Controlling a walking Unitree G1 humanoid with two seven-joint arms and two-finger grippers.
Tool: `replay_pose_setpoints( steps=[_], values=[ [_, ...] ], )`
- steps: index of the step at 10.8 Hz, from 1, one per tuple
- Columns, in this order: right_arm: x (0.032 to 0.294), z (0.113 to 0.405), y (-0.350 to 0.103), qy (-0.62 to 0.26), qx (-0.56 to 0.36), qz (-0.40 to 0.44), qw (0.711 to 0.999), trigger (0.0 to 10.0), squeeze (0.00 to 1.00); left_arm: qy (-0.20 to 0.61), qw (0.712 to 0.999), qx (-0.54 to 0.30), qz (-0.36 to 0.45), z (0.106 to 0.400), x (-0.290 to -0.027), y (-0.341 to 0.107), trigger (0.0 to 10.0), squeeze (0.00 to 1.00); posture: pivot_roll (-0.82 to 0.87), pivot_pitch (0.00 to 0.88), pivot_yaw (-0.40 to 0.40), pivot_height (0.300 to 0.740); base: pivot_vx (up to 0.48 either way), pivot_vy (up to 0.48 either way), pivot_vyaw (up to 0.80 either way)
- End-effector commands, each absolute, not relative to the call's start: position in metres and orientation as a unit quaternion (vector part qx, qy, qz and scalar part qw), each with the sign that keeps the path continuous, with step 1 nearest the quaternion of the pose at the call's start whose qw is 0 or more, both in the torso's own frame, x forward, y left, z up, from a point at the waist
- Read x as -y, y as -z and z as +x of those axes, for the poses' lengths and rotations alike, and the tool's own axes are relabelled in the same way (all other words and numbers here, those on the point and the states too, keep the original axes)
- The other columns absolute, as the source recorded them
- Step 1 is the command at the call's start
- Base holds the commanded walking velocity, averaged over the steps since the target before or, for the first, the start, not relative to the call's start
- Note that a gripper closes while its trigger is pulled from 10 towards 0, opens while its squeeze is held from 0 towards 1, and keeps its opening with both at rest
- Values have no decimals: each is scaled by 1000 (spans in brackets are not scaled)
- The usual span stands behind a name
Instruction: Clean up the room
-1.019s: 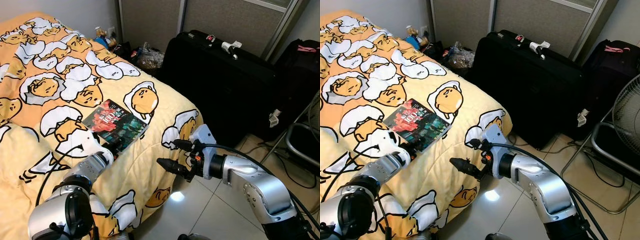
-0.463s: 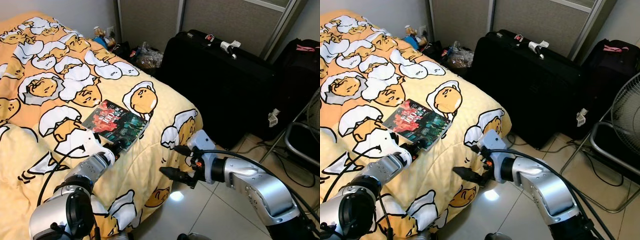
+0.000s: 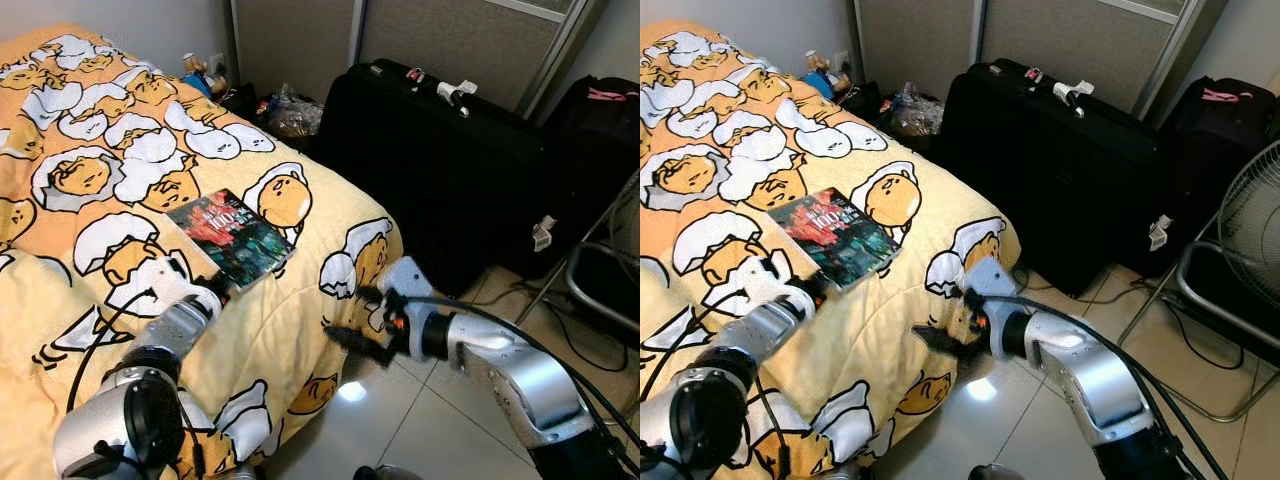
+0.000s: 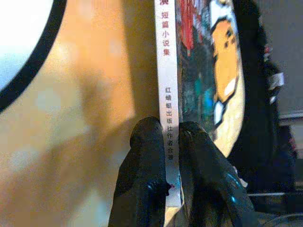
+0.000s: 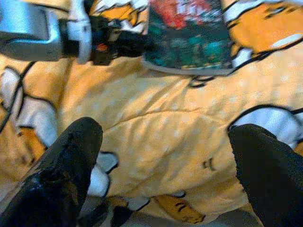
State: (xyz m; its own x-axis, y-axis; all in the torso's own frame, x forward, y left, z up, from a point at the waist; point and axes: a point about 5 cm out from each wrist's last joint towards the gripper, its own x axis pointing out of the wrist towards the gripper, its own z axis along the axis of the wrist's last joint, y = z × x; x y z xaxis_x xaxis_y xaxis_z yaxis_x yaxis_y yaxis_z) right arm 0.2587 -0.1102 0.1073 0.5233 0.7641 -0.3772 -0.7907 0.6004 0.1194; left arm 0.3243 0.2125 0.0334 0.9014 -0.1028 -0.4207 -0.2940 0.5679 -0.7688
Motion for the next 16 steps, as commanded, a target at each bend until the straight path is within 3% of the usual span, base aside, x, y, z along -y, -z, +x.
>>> replay_pose_setpoints(
  steps=[1, 3, 5, 7, 8, 11, 13, 15, 16],
  values=[
    [116, 264, -109, -423, -188, -35, 886, 10000, 0, -46, 868, -168, -466, 336, -224, -54, 0, 0, -164, 0, 13, 740, 0, 0, 0],
    [121, 270, -109, -385, -168, -26, 907, 10000, 0, -34, 878, -136, -458, 342, -233, -69, 0, 0, -148, 0, 31, 740, 0, 0, 0],
    [126, 279, -109, -317, -136, 0, 939, 10000, 0, -15, 925, -74, -371, 350, -240, -98, 0, 0, -117, 0, 31, 740, 0, 0, 0],
    [127, 289, -110, -272, -106, 7, 956, 10000, 0, -46, 986, -13, -162, 344, -235, -121, 0, 0, -107, 0, 41, 740, 0, 0, 0],
    [128, 292, -112, -261, -98, 6, 960, 10000, 0, -63, 994, 13, -88, 343, -233, -129, 0, 0, -105, 0, 42, 740, 0, 0, 0],
    [127, 293, -108, -257, -88, -6, 962, 10000, 0, -118, 990, 34, 62, 332, -228, -131, 0, 0, -110, 0, 41, 740, 0, 0, 0],
    [129, 293, -104, -243, -83, 1, 966, 10000, 0, -166, 968, 46, 180, 323, -231, -129, 0, 0, -114, 0, 40, 740, 0, 0, 0],
    [130, 294, -102, -239, -82, 4, 968, 10000, 0, -185, 958, 50, 212, 321, -232, -129, 0, 0, -106, 0, 34, 740, 0, 0, 0],
    [129, 294, -100, -234, -82, 7, 969, 10000, 0, -180, 970, 41, 161, 319, -231, -125, 0, 0, -104, 0, 32, 740, 0, 0, 0]
  ],
)
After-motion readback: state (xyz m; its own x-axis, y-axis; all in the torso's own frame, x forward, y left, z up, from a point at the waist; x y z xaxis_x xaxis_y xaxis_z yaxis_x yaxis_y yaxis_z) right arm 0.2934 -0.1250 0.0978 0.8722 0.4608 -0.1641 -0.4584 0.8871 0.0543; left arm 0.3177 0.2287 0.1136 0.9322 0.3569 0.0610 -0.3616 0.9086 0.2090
